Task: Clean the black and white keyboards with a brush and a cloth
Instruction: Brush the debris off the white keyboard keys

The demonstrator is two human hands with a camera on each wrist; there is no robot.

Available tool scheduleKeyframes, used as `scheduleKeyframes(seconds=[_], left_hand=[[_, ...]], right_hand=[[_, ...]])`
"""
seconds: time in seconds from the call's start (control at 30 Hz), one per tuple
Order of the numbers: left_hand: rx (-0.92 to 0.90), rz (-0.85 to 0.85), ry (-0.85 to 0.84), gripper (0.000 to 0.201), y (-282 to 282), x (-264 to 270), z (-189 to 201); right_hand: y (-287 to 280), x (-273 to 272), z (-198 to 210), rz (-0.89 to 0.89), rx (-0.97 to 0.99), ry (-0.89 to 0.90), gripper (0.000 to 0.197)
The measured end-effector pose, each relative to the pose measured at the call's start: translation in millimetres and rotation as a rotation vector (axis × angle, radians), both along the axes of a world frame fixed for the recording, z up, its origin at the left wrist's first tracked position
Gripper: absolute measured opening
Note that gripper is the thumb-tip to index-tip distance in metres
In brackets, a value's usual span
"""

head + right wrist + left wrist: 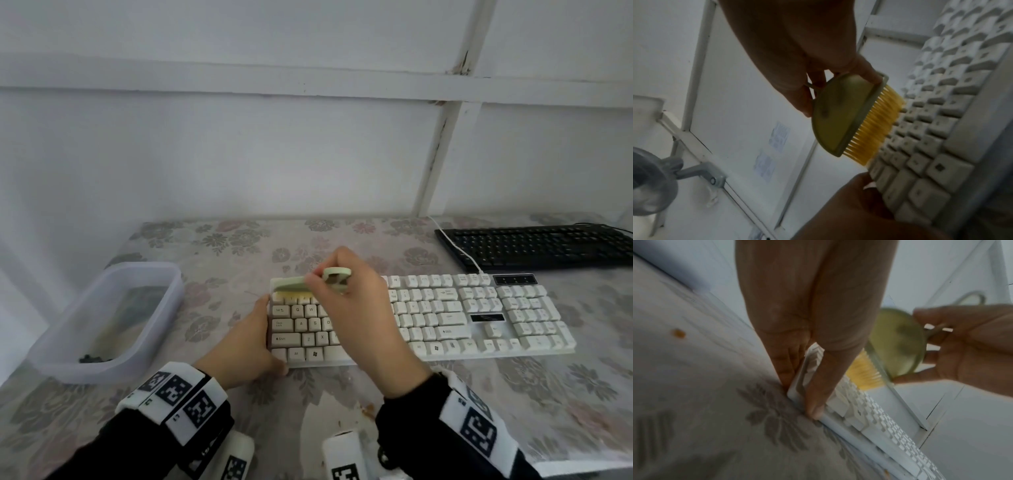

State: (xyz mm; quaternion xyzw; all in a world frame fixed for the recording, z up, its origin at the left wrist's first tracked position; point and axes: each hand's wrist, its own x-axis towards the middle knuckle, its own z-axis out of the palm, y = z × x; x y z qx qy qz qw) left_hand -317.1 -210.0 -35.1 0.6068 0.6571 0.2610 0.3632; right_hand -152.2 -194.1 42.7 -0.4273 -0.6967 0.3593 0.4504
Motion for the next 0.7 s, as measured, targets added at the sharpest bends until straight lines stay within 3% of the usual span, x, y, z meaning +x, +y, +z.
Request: scheduleKeyframes(seconds=[0.1,0.37,0.53,0.7], left_hand=[[0.011,-0.017,0.007,0.098,0.6,-2.4,-1.1],[0.0,-0.037,-0.011,0.104,0.8,-3.3,-3.2],[-0.02,-0.029,-0.03,0.107,-0.4,-2.9,-2.1],[-0.032,-0.035,-0.035,0.11,-1.5,-4.2,-1.0]], right_hand=[[8.6,18.9,-5.4,-0.049,-0.026,0.007,0.017],[30.6,95.6,3.1,-0.309,0.126,-0.221,0.014],[33.9,114.0,17.5,-0.277,0.105,-0.062,0.011],[34.5,120.2,4.2,-0.198,0.042,-0.006,0.015]])
